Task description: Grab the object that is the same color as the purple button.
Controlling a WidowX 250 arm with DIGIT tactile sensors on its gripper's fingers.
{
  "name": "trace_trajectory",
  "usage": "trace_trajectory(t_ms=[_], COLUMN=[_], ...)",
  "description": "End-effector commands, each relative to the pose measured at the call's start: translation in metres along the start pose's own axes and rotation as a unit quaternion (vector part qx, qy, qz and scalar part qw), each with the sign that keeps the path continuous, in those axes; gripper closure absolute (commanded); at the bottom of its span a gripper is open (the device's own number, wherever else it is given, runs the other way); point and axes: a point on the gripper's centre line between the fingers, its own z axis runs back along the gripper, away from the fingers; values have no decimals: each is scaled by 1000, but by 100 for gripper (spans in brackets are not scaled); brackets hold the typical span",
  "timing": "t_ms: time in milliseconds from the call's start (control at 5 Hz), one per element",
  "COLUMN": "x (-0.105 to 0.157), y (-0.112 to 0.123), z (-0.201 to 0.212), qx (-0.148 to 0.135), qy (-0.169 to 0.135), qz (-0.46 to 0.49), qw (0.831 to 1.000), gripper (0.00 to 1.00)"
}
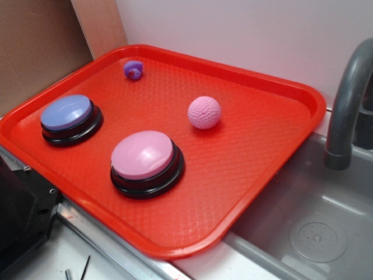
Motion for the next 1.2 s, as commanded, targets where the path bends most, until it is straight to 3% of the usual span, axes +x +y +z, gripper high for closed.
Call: trace_trajectory(t_ms=[0,200,400,600,800,1000], x=[8,22,46,70,89,96], y=[-3,1,6,18,34,49], z=[-15,-30,-63,-96,-118,-133], qx=[-18,-16,-18,-18,-1,22], qy=[-10,-17,-45,-84,-146,-178], qz=[20,96,215,333,436,485], qw=[1000,995,975,939,888,856], gripper=[0,0,0,0,0,0])
